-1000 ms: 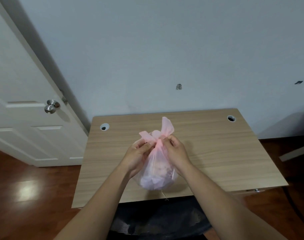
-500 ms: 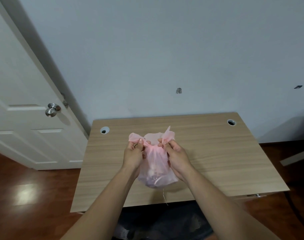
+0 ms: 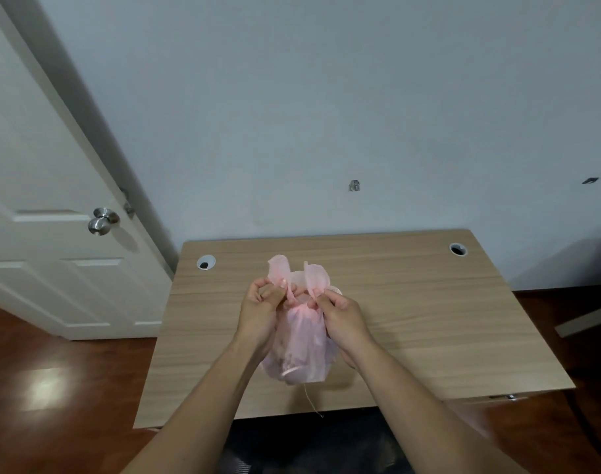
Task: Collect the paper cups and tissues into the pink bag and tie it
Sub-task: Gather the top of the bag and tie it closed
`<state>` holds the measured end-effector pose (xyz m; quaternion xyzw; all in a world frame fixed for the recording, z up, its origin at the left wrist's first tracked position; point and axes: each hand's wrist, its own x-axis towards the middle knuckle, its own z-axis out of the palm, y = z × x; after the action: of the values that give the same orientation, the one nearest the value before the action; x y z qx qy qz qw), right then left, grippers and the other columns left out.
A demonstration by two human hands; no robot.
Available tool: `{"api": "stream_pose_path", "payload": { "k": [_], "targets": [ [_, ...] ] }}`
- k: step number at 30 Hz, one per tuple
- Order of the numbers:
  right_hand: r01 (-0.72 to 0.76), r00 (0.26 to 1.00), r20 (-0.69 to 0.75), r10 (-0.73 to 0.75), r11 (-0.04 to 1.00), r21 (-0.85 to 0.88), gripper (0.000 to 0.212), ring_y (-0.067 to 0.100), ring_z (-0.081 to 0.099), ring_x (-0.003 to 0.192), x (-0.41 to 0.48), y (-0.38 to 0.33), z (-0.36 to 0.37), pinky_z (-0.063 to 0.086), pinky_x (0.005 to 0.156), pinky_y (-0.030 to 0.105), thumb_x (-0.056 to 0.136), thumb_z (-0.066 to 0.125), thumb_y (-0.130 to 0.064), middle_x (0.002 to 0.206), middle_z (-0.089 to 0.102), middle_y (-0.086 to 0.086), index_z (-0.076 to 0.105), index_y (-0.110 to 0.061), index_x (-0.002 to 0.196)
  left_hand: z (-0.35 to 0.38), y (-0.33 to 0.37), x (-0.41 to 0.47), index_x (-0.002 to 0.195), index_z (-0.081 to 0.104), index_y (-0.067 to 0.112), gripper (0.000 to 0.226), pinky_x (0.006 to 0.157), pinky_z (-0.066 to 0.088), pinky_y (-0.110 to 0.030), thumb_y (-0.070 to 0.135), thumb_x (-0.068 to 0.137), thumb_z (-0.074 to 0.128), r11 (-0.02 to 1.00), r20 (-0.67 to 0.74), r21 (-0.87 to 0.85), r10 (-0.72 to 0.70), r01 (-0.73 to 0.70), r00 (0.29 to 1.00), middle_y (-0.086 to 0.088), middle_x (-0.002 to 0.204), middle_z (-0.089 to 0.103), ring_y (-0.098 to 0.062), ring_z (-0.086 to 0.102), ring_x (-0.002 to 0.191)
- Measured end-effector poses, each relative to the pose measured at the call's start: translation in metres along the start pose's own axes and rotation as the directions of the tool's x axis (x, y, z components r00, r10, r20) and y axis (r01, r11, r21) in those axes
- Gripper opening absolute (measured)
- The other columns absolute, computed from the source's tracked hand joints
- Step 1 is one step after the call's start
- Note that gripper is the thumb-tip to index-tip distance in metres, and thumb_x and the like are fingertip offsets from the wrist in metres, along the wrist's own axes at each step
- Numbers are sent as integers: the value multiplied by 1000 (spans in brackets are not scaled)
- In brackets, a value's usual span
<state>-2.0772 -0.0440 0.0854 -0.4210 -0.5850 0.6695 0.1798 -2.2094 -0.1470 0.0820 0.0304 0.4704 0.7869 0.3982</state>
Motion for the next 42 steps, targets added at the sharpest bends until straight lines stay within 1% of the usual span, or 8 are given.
{"api": "stream_pose_path", "payload": {
  "k": [4, 11, 16, 22, 27, 31, 34, 42],
  "targets": [
    [4, 1000, -15, -3, 992, 126, 31, 27, 70, 87, 3, 3, 8, 54, 83, 41, 113, 61, -35, 93, 78, 19, 73, -18, 90, 6, 1, -3, 115, 64, 0, 22, 74, 67, -25, -5, 96, 76, 995, -12, -10, -96, 96, 995, -18, 95, 80, -21, 80, 78],
    [23, 992, -123, -13, 997, 73, 12, 13, 71, 74, 8, 3, 4, 56, 70, 26, 108, 69, -14, 82, 81, 0, 75, -6, 102, 2, -5, -9, 99, 84, 2, 16, 81, 64, -23, 15, 92, 78, 989, 134, 48, -145, 140, 980, -13, 90, 77, -15, 74, 73],
    [130, 990, 67, -124, 986, -105, 17, 17, 77, 88, -1, -6, -5, 58, 78, 26, 105, 70, -7, 97, 86, 0, 84, -15, 101, -2, 2, -5, 142, 57, 9, 43, 70, 66, -28, -1, 102, 68, 975, 187, 122, -206, 185, 961, -28, 114, 75, -20, 72, 66],
    [282, 924, 346, -165, 903, -324, 29, 9, 75, 118, -5, -14, -19, 56, 106, 32, 110, 62, -12, 128, 81, -11, 83, -24, 124, -8, 11, -5, 136, 72, 4, 34, 80, 68, -30, -2, 102, 67, 931, 235, 255, -322, 261, 917, -23, 124, 77, -16, 77, 74],
    [254, 873, 478, -100, 929, -269, 33, 8, 72, 90, -6, -18, -15, 52, 75, 20, 98, 67, -37, 114, 84, -10, 74, -48, 129, -13, 2, 0, 124, 74, -7, 23, 81, 66, -30, 3, 107, 65, 936, 128, 305, -225, 177, 966, -25, 117, 80, -31, 81, 96],
    [247, 917, 375, -138, 934, -259, 27, 17, 66, 70, 1, -10, -18, 55, 69, 32, 106, 74, -36, 97, 83, -5, 59, -39, 129, -17, 2, 0, 115, 65, -4, 14, 76, 65, -34, 5, 105, 69, 899, 123, 413, -212, 144, 970, -19, 90, 77, -21, 70, 64],
    [333, 918, 325, -228, 887, -319, 9, 16, 58, 56, 3, -7, -21, 49, 61, 33, 107, 72, -36, 77, 78, 5, 64, -33, 106, -16, 5, -5, 109, 61, 2, 10, 79, 66, -34, 7, 106, 69, 895, 191, 424, -240, 141, 952, -23, 99, 76, -28, 74, 77],
    [271, 958, 52, -280, 836, -478, 28, 18, 62, 59, 11, -3, -21, 44, 57, 32, 101, 70, -33, 71, 74, 3, 55, -20, 82, -12, 4, -14, 99, 64, 6, 13, 88, 65, -34, 12, 103, 74, 876, 293, 483, -142, -19, 946, -23, 101, 78, -27, 78, 94]
  ]
}}
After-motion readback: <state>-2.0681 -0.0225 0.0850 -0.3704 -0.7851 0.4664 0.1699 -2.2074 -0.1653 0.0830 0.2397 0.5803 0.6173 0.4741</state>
